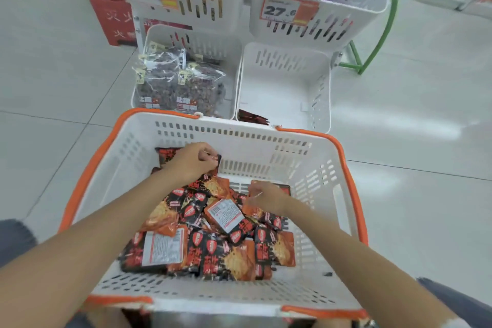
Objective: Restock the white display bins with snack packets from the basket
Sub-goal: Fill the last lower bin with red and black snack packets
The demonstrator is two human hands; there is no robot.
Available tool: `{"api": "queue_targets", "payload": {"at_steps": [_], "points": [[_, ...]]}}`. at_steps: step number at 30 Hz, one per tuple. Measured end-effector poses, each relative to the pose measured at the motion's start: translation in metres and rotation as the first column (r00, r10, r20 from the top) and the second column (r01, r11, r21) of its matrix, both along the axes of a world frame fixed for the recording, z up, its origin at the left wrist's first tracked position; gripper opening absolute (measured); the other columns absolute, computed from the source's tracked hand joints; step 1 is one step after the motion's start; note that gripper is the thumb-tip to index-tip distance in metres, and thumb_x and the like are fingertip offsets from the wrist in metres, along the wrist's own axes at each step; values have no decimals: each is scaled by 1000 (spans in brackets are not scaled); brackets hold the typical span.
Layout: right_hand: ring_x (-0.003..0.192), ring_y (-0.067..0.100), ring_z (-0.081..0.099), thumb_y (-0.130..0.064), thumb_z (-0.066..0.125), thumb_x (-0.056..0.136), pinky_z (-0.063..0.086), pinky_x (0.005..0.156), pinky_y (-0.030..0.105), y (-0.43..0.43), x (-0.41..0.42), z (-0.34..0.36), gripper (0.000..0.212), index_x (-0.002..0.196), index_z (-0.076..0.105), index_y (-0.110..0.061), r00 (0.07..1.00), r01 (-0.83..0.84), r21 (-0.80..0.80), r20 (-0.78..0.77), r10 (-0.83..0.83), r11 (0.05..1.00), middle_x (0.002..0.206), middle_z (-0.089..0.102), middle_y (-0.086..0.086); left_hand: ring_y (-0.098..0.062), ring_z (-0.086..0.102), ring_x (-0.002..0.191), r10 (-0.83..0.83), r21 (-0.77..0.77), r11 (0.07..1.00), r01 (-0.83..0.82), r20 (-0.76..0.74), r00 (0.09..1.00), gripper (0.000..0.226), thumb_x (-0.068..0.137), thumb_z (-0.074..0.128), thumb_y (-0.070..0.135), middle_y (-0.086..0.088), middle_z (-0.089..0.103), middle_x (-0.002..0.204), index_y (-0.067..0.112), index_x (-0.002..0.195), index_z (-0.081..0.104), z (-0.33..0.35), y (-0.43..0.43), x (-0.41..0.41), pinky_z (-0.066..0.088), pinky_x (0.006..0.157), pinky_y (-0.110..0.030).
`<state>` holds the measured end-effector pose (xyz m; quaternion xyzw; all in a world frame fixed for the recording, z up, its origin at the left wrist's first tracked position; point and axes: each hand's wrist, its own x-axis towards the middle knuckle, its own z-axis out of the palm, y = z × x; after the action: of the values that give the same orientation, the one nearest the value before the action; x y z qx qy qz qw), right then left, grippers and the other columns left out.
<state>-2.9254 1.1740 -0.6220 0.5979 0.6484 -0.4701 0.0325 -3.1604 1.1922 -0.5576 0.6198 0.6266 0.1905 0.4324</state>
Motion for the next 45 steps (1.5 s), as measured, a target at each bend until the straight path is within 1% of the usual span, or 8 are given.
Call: {"api": "queue_targets", "payload": {"at_steps": [7, 13, 18, 23, 26, 30, 39, 45], "points": [[132, 38, 37, -46, 57, 90, 39, 104, 52, -44, -42, -35, 77, 152, 20, -20, 792, -529, 120, 426, 438, 840, 147, 36, 17, -15, 59, 106, 3, -127, 992, -20, -132, 991, 31, 91, 61, 3, 0, 59, 121, 22, 115, 60, -34, -52, -31, 51, 84, -28], [60, 0, 59, -12, 59, 93, 48, 60, 16, -11, -40, 41, 22, 111, 72, -11, 973, -185, 354, -64, 221, 917, 80, 69, -4, -19, 49, 127, -285, -81, 959, 273, -268, 920, 76, 80, 79, 35, 6, 49, 144, 30, 146, 41, -26, -56, 2, 43, 103, -39], [93, 13, 62, -25, 69, 89, 49, 85, 29, 2, -35, 55, 33, 119, 59, -15, 926, 221, 243, -355, -126, 944, 109, 62, -1, -22, 65, 75, -54, -101, 994, 51, -29, 998, 17, 83, 77, 28, -6, 72, 83, 13, 86, 69, -35, -41, -5, 47, 67, -33], [123, 25, 51, -41, 74, 82, 40, 104, 35, -46, -42, -2, 76, 145, 39, -17, 944, -331, -27, 4, 331, 943, 136, 54, 5, -21, 69, 89, 270, -306, 929, -207, 178, 946, 31, 83, 78, 16, -6, 70, 105, 13, 110, 62, -51, -45, -22, 56, 71, -34], [109, 27, 53, -26, 72, 86, 45, 98, 41, -68, -53, -26, 39, 117, 55, -12, 851, -522, 71, 104, 514, 850, 118, 59, 10, -24, 62, 110, 399, -453, 851, -264, 231, 887, 61, 71, 87, 25, -8, 63, 125, 15, 121, 54, -52, -48, -34, 51, 92, -43], [64, 15, 51, -15, 59, 95, 50, 67, 35, -27, -36, -5, 22, 76, 49, -21, 968, -234, 127, -58, 243, 964, 72, 52, -3, -29, 45, 134, 472, -469, 832, -295, 319, 822, 127, 48, 95, 49, -9, 34, 155, 25, 151, 25, -79, -34, -63, 43, 104, -56], [74, 14, 70, -7, 64, 91, 59, 75, 28, -7, -64, 44, 6, 92, 58, -7, 698, 393, -125, -605, -384, 911, 85, 68, 3, -23, 65, 110, 366, -476, 867, -147, 410, 836, 44, 73, 85, 25, -3, 73, 109, 20, 112, 64, -19, -50, -13, 45, 104, -49], [106, 20, 59, -29, 72, 85, 47, 99, 39, -67, -65, -18, 35, 113, 65, -10, 913, -407, 36, 40, 406, 913, 109, 64, 3, -31, 40, 137, 494, -472, 829, -300, 367, 788, 90, 59, 90, 35, -6, 52, 141, 21, 136, 46, -28, -53, -46, 23, 113, -63]]}}
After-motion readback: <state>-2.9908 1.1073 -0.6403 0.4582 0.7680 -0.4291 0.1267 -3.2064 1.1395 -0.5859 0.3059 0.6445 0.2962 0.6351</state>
